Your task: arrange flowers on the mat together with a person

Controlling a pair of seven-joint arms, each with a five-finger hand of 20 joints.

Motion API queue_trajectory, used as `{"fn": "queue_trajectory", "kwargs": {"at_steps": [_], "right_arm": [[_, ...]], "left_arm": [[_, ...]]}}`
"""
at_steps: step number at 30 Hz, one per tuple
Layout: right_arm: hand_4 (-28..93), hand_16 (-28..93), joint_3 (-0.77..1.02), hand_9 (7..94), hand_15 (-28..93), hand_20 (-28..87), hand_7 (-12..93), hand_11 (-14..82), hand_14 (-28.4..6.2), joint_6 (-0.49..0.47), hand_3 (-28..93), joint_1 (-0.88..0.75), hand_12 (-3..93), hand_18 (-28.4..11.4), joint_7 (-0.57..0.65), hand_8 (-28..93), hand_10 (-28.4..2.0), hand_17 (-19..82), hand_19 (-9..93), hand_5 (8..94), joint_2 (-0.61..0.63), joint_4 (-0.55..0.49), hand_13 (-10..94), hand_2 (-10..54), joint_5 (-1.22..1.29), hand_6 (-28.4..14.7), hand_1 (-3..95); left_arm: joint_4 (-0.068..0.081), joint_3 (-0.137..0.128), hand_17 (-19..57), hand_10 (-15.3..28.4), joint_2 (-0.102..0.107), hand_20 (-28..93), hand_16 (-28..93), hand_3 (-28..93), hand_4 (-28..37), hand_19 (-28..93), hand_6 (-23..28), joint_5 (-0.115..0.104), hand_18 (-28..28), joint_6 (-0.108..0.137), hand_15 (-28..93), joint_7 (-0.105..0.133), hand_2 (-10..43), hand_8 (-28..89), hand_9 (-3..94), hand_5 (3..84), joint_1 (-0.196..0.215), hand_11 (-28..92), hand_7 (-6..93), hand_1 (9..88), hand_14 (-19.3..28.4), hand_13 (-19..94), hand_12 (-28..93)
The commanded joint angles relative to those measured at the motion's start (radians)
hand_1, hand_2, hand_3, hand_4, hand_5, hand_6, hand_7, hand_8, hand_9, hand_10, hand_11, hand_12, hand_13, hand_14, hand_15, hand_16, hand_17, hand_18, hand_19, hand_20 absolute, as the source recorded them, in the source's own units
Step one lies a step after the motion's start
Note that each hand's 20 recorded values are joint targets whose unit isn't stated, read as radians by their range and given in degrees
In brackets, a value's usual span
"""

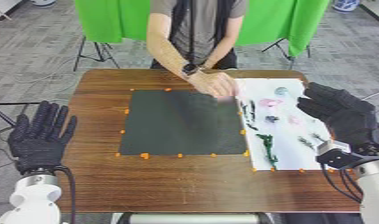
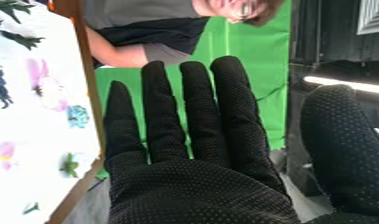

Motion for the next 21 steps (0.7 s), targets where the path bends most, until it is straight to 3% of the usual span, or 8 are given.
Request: {"fn": "queue_trajectory", "kwargs": {"at_steps": [1, 4, 8, 13, 15, 17, 19, 21], "right_arm": [[-25, 11, -0.068, 50.2, 14, 11, 14, 6.2, -13.5, 0.084, 81, 0.031, 10.0, -13.4, -0.009, -12, -11.5, 16, 22, 52.9, 0.028, 0.001, 41, 13.2, 0.051, -2.5, 15.4], [-25, 11, -0.011, 50.2, 14, 11, 14, 6.2, -13.5, 0.024, 81, -0.007, 9.9, -13.4, -0.01, -12, -11.6, 16, 22, 52.9, -0.005, -0.004, 41, 13.2, 0.043, -2.5, 15.3], [-25, 11, 0.027, 50.3, 14, 12, 14, 6.3, -13.4, -0.013, 81, -0.042, 10.0, -13.4, -0.002, -12, -11.5, 16, 22, 52.9, -0.041, -0.008, 41, 13.2, 0.072, -2.5, 15.3], [-25, 11, 0.057, 50.6, 14, 12, 15, 6.3, -13.3, -0.062, 81, -0.063, 10.0, -13.4, 0.005, -12, -11.5, 16, 22, 53.1, -0.077, -0.009, 41, 13.3, 0.074, -2.4, 15.3], [-25, 11, 0.034, 50.7, 14, 12, 15, 6.3, -13.3, -0.046, 81, -0.049, 10.0, -13.4, 0.007, -12, -11.5, 16, 22, 53.1, -0.069, -0.011, 41, 13.3, 0.078, -2.3, 15.2], [-25, 11, -0.006, 50.7, 14, 12, 15, 6.4, -13.3, -0.004, 81, -0.031, 10.1, -13.5, 0.009, -12, -11.5, 16, 22, 53.1, -0.052, -0.015, 42, 13.3, 0.106, -2.3, 15.3], [-25, 11, -0.052, 50.7, 14, 12, 15, 6.3, -13.3, 0.025, 81, 0.0, 10.1, -13.8, 0.018, -12, -11.5, 15, 23, 53.1, -0.039, -0.01, 42, 13.3, 0.114, -2.4, 15.3], [-25, 11, -0.074, 50.7, 14, 12, 15, 6.3, -13.2, 0.033, 81, 0.01, 10.1, -13.9, 0.019, -12, -11.5, 15, 23, 53.2, -0.035, -0.007, 42, 13.4, 0.107, -2.4, 15.3]], "left_arm": [[0.006, 0.007, -5.7, 13.8, -0.007, 9, -7, 75, -28.3, 39, 8.4, -0.013, 15.3, -0.009, 28, 0.004, 13.6, -11, 44.9, 51.1, 0.005, 19, 14.5, 29.8, 14.6, 33, 7], [0.005, 0.009, -5.7, 13.9, -0.009, 9, -7, 75, -28.3, 39, 8.4, -0.008, 15.3, -0.009, 28, -0.003, 13.7, -11, 45.0, 51.2, 0.006, 19, 14.5, 29.8, 14.6, 33, 7], [0.011, 0.007, -5.7, 13.9, -0.012, 9, -7, 75, -28.3, 39, 8.3, 0.023, 15.2, -0.038, 28, -0.01, 13.9, -11, 45.0, 51.2, 0.012, 19, 14.4, 29.9, 14.6, 33, 7], [0.014, 0.016, -5.7, 13.8, -0.013, 10, -7, 74, -28.3, 39, 8.2, 0.012, 15.2, -0.035, 28, -0.01, 14.0, -11, 44.7, 50.7, 0.006, 19, 14.3, 29.5, 14.5, 33, 7], [0.013, 0.016, -5.7, 13.8, -0.012, 9, -7, 74, -28.3, 39, 8.2, 0.012, 15.1, -0.041, 28, -0.008, 13.9, -11, 44.7, 50.6, 0.009, 19, 14.2, 29.3, 14.5, 33, 7], [0.02, 0.015, -5.7, 13.8, -0.011, 10, -7, 74, -28.3, 39, 8.2, 0.032, 15.2, -0.063, 28, -0.018, 13.9, -11, 44.6, 50.6, 0.008, 19, 14.2, 29.2, 14.5, 33, 7], [0.022, 0.011, -5.8, 13.8, -0.015, 9, -7, 74, -28.3, 38, 8.1, 0.032, 15.1, -0.086, 28, -0.019, 14.2, -11, 44.4, 50.2, 0.012, 18, 13.9, 28.7, 14.5, 33, 7], [0.024, 0.016, -5.8, 13.6, -0.017, 9, -7, 73, -28.3, 38, 7.9, 0.028, 15.1, -0.084, 27, -0.017, 14.8, -11, 43.9, 49.5, 0.005, 18, 13.6, 27.8, 14.4, 33, 7]]}}
